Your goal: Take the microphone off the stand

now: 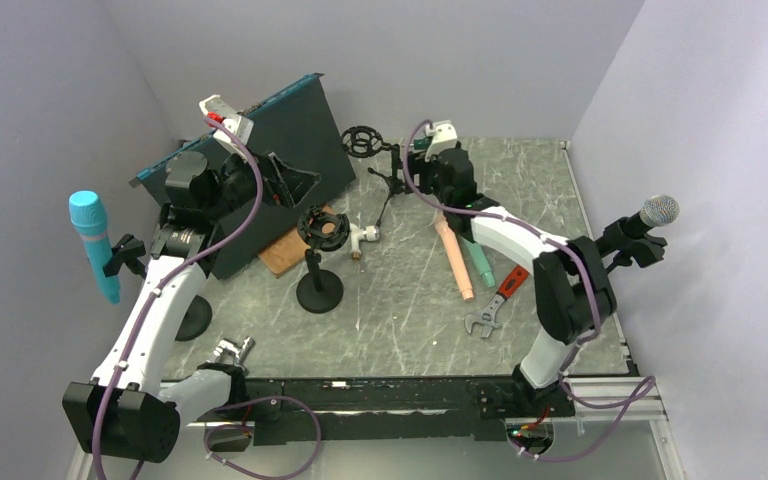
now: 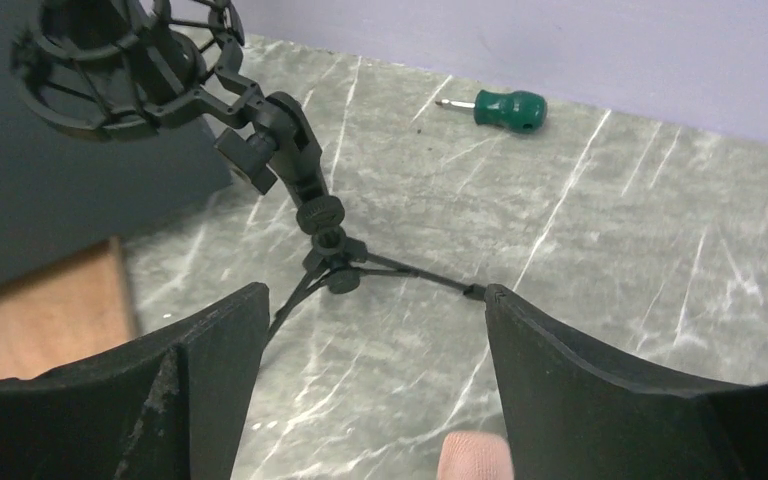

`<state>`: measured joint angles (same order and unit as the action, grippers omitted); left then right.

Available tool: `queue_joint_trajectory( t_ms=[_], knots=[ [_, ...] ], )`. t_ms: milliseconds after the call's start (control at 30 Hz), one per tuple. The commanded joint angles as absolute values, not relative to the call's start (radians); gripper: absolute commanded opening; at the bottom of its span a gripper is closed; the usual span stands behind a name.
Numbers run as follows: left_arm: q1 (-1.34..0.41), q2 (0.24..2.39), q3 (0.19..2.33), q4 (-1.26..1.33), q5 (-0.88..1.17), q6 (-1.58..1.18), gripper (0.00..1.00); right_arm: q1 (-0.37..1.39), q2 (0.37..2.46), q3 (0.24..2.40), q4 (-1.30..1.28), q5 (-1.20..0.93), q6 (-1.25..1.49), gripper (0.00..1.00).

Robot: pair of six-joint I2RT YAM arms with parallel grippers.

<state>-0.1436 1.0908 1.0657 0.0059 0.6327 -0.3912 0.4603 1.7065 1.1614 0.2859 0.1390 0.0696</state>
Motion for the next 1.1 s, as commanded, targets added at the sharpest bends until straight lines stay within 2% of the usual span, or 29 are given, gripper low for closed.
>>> queue_joint_trajectory(
  t_ms=[0, 167, 400, 600, 767, 1067],
  knots=[
    [-0.145, 1.071, 1.061, 0.061, 0.658, -0.407, 0.96, 0.457, 1.586, 1.122, 0.115, 0.032, 0.26, 0.91],
    [-0.169, 1.075, 1.069, 0.039, 0.64, -0.386, 0.97, 0.456, 1.45, 0.997, 0.037, -0.079, 0.396, 1.0],
    [-0.288, 1.08, 1.099, -0.071, 0.544, -0.253, 0.98, 0.47, 1.336, 0.906, -0.057, -0.252, 0.5, 1.0],
    [-0.442, 1.061, 1.112, -0.174, 0.319, -0.087, 0.98, 0.528, 1.207, 0.867, -0.119, -0.216, 0.482, 1.0],
    [-0.478, 1.039, 1.184, -0.336, 0.158, -0.083, 0.97, 0.538, 1.092, 0.808, -0.172, -0.195, 0.461, 1.0],
    [-0.477, 0.75, 1.251, -0.706, -0.052, -0.131, 0.99, 0.542, 0.988, 0.718, -0.109, -0.249, 0.481, 1.0]
  ],
)
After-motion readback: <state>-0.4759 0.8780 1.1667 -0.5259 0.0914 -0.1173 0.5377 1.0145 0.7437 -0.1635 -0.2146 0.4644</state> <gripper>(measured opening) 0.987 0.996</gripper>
